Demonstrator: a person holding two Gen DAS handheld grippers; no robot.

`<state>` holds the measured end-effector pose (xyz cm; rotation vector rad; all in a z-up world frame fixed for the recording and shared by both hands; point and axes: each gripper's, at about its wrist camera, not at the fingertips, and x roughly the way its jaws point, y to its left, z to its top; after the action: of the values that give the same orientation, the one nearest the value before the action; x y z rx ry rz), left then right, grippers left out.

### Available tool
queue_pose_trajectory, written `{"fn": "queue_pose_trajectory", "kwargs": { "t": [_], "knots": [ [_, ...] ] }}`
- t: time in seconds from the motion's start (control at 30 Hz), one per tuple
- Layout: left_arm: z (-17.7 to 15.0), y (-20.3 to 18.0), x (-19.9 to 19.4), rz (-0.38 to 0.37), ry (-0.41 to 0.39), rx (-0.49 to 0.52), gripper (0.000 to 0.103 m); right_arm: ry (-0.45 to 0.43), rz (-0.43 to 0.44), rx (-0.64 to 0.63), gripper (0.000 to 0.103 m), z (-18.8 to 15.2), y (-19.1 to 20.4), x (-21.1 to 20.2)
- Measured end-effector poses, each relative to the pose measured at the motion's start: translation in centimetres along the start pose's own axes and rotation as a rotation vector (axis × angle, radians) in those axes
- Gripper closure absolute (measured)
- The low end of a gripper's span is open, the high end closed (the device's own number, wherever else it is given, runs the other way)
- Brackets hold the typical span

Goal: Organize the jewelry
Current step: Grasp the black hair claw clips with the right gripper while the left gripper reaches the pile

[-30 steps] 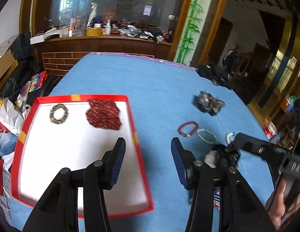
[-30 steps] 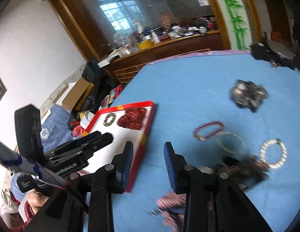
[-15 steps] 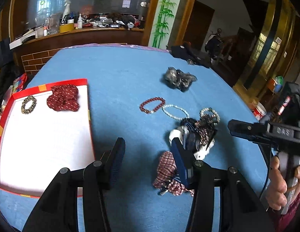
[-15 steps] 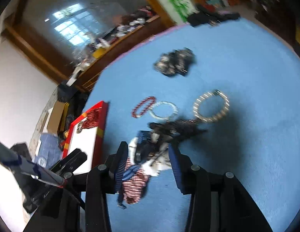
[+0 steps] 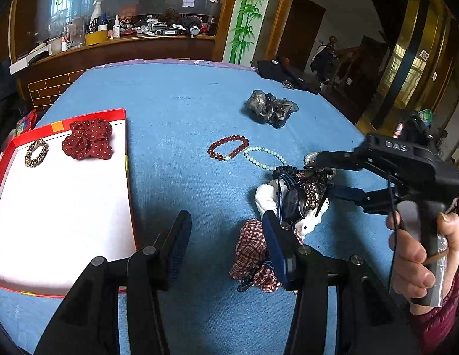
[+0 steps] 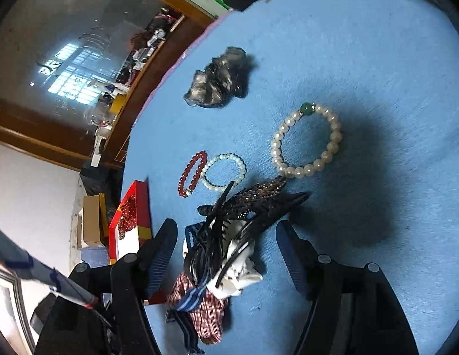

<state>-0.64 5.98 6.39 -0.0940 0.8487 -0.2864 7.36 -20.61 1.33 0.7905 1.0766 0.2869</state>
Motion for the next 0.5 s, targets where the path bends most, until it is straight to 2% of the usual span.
{"fn": "queue_pose_trajectory", "kwargs": {
  "t": [0.13,0.23,0.27,0.33,0.4,0.5],
  "knots": [
    [-0.2,0.2,0.2,-0.003,0.012,-0.006,0.054,0.017,-0.034,-0.018,0.030,0.4,0.6,1.6],
    [-0.3,0.0,0.3,0.001,0.016,-0.001,0.054,0.044,-0.065,-0.038,0.042,0.8,0.7,2.6],
    [-0.4,-0.1,0.4,-0.001,0.016,-0.001,0.054,0.052,-0.063,-0.043,0.052,0.8,0.8,2.8],
    [-0.4,-0.4,0.4,-0.006,0.019,0.003,0.054,0.056,-0.038,-0.062,0.059,0.9,0.8,2.8],
    [-0.4,-0.7,0.6,-0.013,0.025,0.008,0.054,0.034,-0.025,-0.103,0.065,0.9,1.1,2.2],
    [-0.4,-1.4,0.9,-0.032,0.033,0.019,0.054,-0.040,0.016,-0.171,0.067,0.9,1.6,0.3]
  ]
}}
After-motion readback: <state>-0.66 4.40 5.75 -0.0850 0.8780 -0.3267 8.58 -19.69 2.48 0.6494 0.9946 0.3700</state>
